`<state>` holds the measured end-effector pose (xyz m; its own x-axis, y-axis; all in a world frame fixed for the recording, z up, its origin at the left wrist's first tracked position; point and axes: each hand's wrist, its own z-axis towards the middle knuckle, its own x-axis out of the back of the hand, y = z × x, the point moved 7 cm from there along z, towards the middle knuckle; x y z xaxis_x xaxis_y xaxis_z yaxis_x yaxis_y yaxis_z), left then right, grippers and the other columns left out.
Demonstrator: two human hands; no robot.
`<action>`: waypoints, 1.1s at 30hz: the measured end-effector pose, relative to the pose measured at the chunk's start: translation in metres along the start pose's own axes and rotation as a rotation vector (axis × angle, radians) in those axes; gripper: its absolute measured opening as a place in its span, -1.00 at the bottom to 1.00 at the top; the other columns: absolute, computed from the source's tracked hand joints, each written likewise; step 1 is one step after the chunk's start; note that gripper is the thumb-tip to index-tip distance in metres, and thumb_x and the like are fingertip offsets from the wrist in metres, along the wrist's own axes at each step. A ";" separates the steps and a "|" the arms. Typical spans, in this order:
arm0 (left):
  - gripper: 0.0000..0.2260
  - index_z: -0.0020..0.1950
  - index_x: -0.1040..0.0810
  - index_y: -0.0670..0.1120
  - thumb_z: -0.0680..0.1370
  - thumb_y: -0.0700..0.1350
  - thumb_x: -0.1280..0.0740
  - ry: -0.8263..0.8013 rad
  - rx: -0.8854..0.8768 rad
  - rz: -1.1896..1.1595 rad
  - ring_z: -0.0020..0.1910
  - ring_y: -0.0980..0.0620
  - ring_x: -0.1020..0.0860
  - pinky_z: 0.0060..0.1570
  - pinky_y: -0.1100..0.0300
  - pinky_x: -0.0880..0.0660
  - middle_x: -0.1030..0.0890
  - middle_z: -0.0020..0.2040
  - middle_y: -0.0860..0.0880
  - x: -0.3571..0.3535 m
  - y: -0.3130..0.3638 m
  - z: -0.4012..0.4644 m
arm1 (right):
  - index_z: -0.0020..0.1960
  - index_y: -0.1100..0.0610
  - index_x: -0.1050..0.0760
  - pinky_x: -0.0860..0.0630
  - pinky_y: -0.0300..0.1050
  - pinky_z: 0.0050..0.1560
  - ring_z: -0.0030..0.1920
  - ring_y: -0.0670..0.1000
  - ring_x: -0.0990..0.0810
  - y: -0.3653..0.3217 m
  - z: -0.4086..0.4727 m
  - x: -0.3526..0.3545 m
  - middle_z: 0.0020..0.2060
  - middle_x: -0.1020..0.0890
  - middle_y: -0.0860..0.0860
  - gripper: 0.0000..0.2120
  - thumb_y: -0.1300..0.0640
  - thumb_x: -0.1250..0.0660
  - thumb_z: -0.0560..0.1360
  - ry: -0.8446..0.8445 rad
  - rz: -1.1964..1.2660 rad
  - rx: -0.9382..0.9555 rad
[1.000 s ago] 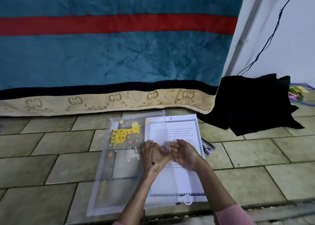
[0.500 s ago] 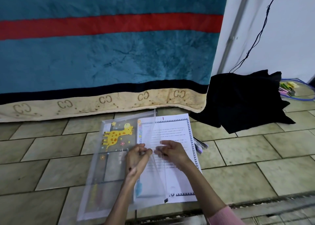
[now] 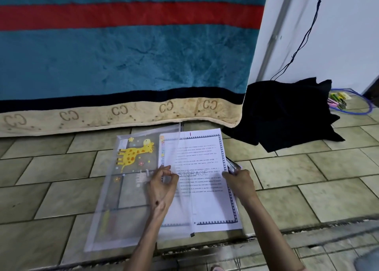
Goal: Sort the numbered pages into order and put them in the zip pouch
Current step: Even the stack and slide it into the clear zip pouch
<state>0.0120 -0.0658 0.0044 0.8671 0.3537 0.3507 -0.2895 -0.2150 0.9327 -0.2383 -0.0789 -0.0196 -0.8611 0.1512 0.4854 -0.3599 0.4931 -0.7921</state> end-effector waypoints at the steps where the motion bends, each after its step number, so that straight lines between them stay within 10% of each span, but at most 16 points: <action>1: -0.80 -0.32 -0.45 -0.06 0.42 -0.31 -0.37 0.000 -0.014 0.014 0.24 -0.05 -0.52 -0.03 0.39 -0.34 -0.62 0.13 -0.11 0.001 0.003 -0.002 | -0.31 0.12 -0.39 -0.34 -0.21 -0.35 -0.25 0.07 -0.48 -0.001 -0.001 0.000 -0.12 -0.51 0.13 -0.79 0.14 -0.32 0.47 -0.035 0.074 -0.019; 6: -0.77 -0.33 -0.44 0.08 0.41 -0.21 -0.39 0.012 -0.050 0.043 0.16 -0.03 -0.56 -0.18 0.37 -0.29 -0.63 0.13 -0.11 0.002 0.004 -0.007 | 0.00 0.22 -0.56 -0.45 -0.27 -0.40 -0.26 -0.01 -0.60 -0.006 -0.010 -0.005 -0.13 -0.64 0.11 -0.86 0.18 -0.34 0.49 -0.219 0.237 -0.094; 15: -0.92 -0.26 -0.51 0.01 0.31 -0.02 -0.29 0.013 -0.005 0.008 0.06 0.01 -0.58 -0.08 0.30 -0.33 -0.65 0.07 -0.08 0.000 0.003 -0.011 | -0.11 0.12 -0.54 -0.47 -0.32 -0.37 -0.24 -0.10 -0.59 -0.013 -0.010 -0.014 -0.16 -0.63 -0.01 -0.98 0.19 -0.37 0.47 -0.311 0.203 0.017; 22: -0.75 0.12 -0.57 -0.03 0.45 -0.14 -0.36 -0.069 0.017 0.136 0.04 -0.05 -0.59 0.00 0.25 -0.41 -0.65 0.02 -0.03 -0.002 0.007 -0.004 | 0.07 0.18 -0.61 -0.58 0.01 0.10 -0.03 0.04 -0.66 -0.005 0.002 -0.004 -0.01 -0.69 0.04 -0.77 0.19 -0.43 0.41 -0.220 0.115 0.123; 33: -0.81 -0.04 -0.68 -0.05 0.46 -0.22 -0.30 -0.041 0.060 0.201 -0.19 0.10 -0.56 -0.30 0.37 -0.30 -0.59 -0.27 0.06 -0.023 0.033 -0.025 | -0.03 0.28 -0.59 -0.61 -0.14 -0.27 -0.34 0.00 -0.67 0.001 0.017 0.135 -0.37 -0.70 -0.03 -0.88 0.32 -0.38 0.43 -0.120 0.139 0.267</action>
<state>-0.0274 -0.0578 0.0294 0.8105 0.2613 0.5242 -0.4348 -0.3314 0.8374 -0.3614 -0.0726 0.0386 -0.9390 0.0912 0.3316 -0.3040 0.2306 -0.9243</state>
